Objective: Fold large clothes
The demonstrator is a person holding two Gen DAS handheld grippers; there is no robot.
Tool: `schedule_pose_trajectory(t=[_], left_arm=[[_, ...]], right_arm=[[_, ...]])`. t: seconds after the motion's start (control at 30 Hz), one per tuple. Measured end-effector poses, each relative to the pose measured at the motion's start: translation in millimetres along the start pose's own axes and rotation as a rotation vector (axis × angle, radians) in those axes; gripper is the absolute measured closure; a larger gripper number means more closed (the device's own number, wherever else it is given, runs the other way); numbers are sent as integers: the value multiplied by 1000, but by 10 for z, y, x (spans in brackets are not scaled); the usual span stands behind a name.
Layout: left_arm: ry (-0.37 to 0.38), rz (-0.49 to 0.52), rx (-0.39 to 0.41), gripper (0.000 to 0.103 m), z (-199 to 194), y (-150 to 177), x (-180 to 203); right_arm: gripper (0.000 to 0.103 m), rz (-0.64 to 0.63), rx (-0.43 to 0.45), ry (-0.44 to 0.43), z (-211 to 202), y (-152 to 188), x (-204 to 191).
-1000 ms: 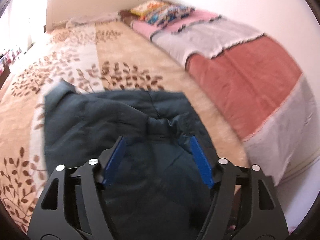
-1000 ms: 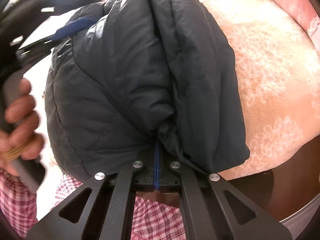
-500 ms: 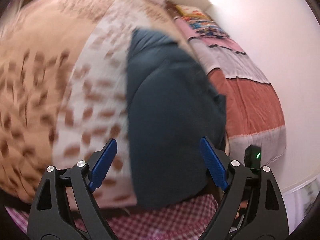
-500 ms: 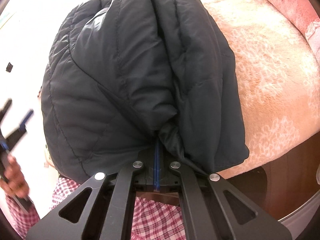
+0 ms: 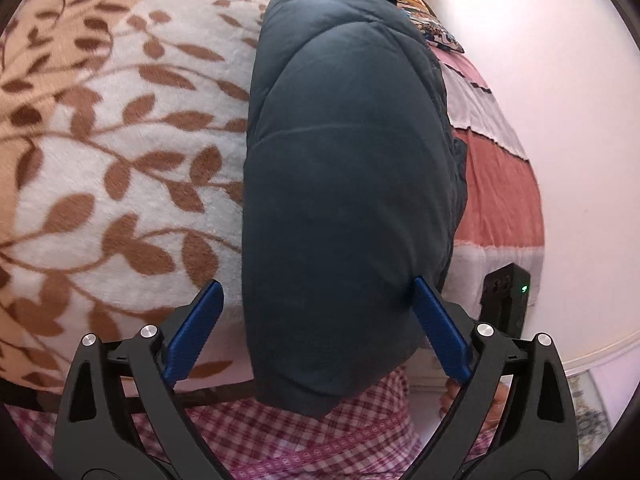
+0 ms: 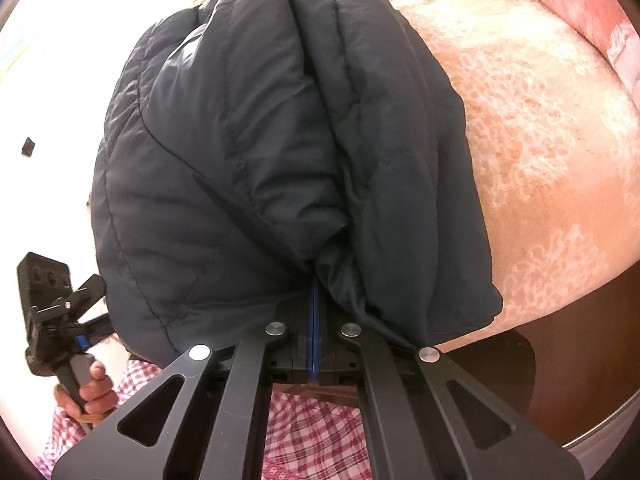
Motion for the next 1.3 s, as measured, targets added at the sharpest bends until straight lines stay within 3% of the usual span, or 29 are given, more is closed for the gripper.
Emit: schedule_pose_trajectory(t=[0.1, 0.2, 0.33, 0.57, 0.6, 0.7, 0.77, 0.87, 0.93, 1.0, 1.2, 1.3], left_arm=[[31, -6, -32, 11, 61, 40, 64], [-26, 79, 9, 21, 58, 71, 144], [-66, 98, 24, 31, 76, 53, 204], [-115, 117, 40, 35, 89, 22, 253], [-115, 115, 39, 35, 93, 1, 269], [-120, 115, 41, 35, 88, -11, 273], [-127, 126, 43, 35, 82, -19, 290], [-130, 127, 43, 35, 91, -37, 293], [-133, 131, 42, 35, 93, -47, 301], [-135, 135, 44, 35, 94, -57, 293], [-143, 163, 49, 35, 101, -62, 307], [-153, 202, 59, 36, 91, -74, 352]], right_arm=[[103, 14, 4, -23, -17, 4, 5], [103, 19, 5, -37, -17, -4, 5], [103, 31, 8, -51, -42, -11, 78], [101, 39, 10, -76, -176, -14, 132], [98, 33, 16, -83, -232, -21, 117], [68, -10, 71, -94, -514, -82, 79], [42, -35, 139, -85, -752, -179, 87], [33, -37, 238, -38, -1045, -383, 198], [20, -30, 281, 22, -1108, -547, 350], [20, -6, 265, 70, -1030, -671, 535], [19, 169, 88, 3, -357, -701, 926], [22, 177, 92, -7, -281, -715, 989]])
Point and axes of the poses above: each gripper's, at about its wrist camera, not at the fingertips, and z roughly the way its jaws point, x to its right, y to its underside, the point moved 9 cm from there along z, roughly the way its jaws point, and after that the axes turned 10 degrees about -z, right-handed, at the moved point
